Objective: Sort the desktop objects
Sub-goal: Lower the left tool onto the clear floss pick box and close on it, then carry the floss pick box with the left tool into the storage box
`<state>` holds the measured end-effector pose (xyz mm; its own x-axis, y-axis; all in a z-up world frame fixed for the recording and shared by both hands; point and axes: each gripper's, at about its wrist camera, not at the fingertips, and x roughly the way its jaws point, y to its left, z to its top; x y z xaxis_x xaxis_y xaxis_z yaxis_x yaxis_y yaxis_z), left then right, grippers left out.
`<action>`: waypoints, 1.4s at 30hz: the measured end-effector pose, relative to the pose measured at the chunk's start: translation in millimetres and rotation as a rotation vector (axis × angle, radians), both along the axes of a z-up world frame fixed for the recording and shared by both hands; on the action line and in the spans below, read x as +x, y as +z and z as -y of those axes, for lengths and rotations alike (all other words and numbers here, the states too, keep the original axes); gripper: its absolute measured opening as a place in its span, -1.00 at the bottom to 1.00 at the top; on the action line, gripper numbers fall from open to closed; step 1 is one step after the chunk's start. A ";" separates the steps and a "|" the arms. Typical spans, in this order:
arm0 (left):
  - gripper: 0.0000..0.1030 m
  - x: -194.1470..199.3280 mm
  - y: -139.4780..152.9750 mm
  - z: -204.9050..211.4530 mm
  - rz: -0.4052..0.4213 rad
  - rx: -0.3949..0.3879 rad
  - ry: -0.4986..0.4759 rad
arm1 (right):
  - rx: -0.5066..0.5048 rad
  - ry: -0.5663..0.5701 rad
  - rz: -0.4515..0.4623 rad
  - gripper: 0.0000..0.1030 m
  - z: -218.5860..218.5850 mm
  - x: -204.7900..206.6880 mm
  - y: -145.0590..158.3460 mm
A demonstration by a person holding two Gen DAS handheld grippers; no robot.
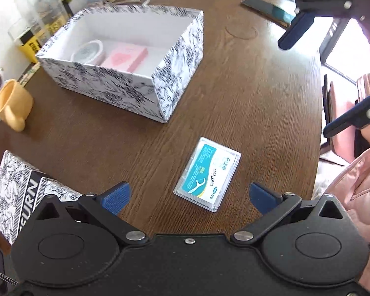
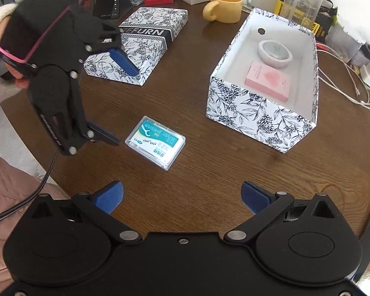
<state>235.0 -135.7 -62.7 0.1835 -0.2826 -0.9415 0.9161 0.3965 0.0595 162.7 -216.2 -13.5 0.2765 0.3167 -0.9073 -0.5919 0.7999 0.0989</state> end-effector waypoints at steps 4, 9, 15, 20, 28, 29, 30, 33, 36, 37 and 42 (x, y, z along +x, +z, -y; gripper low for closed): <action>1.00 1.1 -14.7 12.4 -0.024 0.021 -0.049 | -0.004 -0.001 -0.008 1.00 -0.1 -4.2 -3.6; 1.00 1.4 -29.0 29.9 0.013 0.011 -0.109 | -0.018 -0.001 -0.009 1.00 1.0 -8.9 -7.3; 0.99 -8.6 -54.6 42.3 0.056 0.085 -0.222 | -0.023 -0.015 -0.004 1.00 7.1 -13.7 -9.2; 0.84 -12.3 -68.8 42.8 0.039 0.154 -0.229 | -0.053 -0.033 0.007 1.00 11.7 -16.5 -14.5; 0.34 -8.2 -64.6 36.9 -0.033 0.118 -0.156 | -0.066 -0.022 0.016 1.00 12.8 -15.3 -16.5; 0.24 -8.2 -63.4 37.3 -0.036 0.117 -0.143 | -0.063 -0.024 0.018 1.00 12.9 -14.4 -16.5; 0.16 -8.6 -62.1 37.4 -0.036 0.120 -0.135 | -0.060 -0.025 0.018 1.00 12.3 -13.4 -17.0; 0.13 -17.0 -59.1 37.8 -0.011 0.129 -0.143 | -0.052 -0.022 0.016 1.00 9.1 -10.8 -19.0; 0.11 -23.9 -53.7 38.4 -0.003 0.121 -0.137 | -0.045 -0.007 0.019 1.00 6.3 -10.1 -19.8; 0.11 -24.1 -50.4 37.9 -0.008 0.115 -0.127 | -0.044 -0.005 0.019 1.00 6.1 -9.5 -20.3; 0.10 -22.7 -29.1 41.0 -0.004 0.068 -0.090 | -0.049 0.006 0.013 1.00 7.2 -6.1 -23.8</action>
<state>212.3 -176.6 -91.8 0.1566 -0.2328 -0.9598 0.9480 0.3081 0.0799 156.6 -223.4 -37.3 0.2868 0.2732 -0.9182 -0.5976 0.8002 0.0514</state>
